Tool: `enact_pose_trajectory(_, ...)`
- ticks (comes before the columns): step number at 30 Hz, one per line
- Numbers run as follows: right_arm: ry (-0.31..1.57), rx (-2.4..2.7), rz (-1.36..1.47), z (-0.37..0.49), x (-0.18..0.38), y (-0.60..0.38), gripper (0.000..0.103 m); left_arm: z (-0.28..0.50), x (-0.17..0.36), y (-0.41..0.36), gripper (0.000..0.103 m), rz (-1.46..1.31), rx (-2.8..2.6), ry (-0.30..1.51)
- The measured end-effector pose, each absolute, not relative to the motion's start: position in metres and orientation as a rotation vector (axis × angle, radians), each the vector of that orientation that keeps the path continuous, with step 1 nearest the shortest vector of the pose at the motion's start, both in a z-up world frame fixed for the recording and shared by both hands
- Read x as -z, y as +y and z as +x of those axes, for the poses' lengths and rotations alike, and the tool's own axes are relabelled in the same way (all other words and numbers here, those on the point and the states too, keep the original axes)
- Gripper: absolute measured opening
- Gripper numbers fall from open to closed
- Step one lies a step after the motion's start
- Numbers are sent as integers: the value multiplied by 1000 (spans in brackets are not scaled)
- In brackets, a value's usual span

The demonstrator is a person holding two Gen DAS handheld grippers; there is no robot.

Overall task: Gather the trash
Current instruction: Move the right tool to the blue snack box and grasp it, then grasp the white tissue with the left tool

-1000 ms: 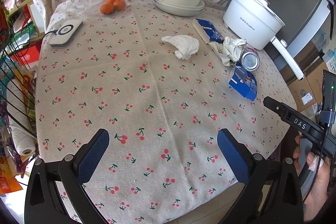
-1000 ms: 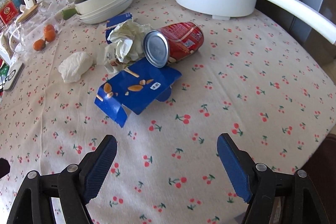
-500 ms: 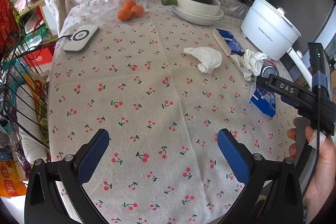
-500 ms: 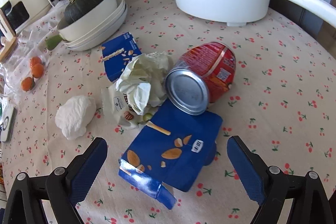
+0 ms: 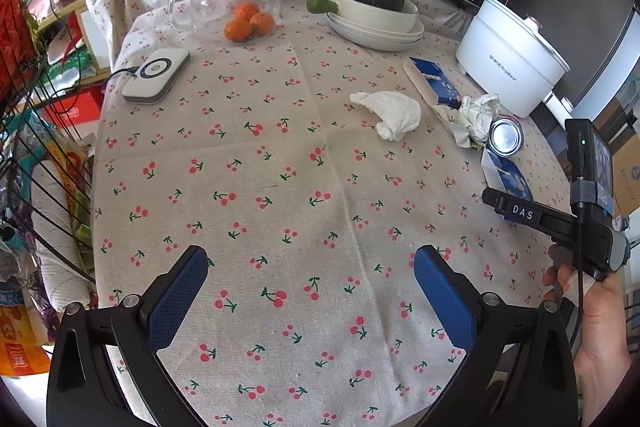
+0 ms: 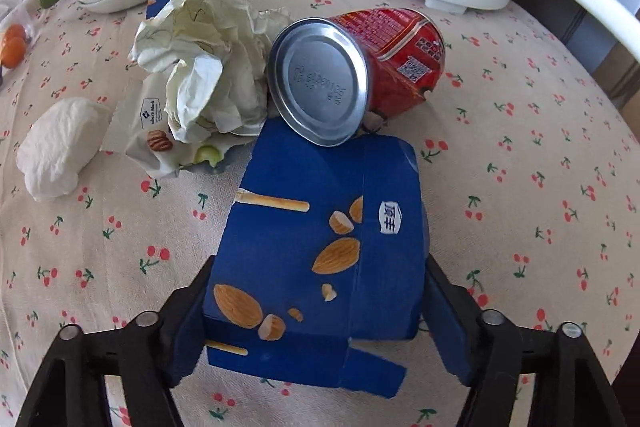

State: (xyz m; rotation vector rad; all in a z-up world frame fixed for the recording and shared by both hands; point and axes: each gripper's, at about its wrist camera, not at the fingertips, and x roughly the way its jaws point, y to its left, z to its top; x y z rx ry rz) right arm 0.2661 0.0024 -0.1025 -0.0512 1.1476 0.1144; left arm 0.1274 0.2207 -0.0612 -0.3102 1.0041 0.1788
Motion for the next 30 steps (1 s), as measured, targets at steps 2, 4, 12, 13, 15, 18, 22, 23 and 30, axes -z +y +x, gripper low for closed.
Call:
enact_pose_trajectory(2,1158,-136,-37,260,101,-7,72,127,59,217,103,-321,-163,1001)
enact_pose_trajectory(4,1162,-148,-38,252,98,-16,71,127,57,213,103,-337,-130,988)
enact_pose_trajectory(12,1145,-178,2,213,76,-63,71,129,47,190,103,-373,-14,949)
enact_pose_trajectory(13,1139,-179,5,209,74,-69,71,130,48,188,103,-383,-2,942)
enact_pose_trajectory(15,1130,-183,18,202,71,-81,71,132,48,185,103,-413,46,915)
enact_pose_trajectory(18,1145,-179,43,197,72,-96,71,138,47,179,103,-426,85,877)
enact_pose_trajectory(22,1142,-207,37,194,66,-106,71,166,45,170,103,-298,44,890)
enact_pose_trajectory(23,1134,-216,25,194,63,-108,71,176,47,169,103,-253,27,901)
enact_pose_trajectory(30,1098,-240,-1,204,56,-124,71,238,81,180,95,-173,-64,927)
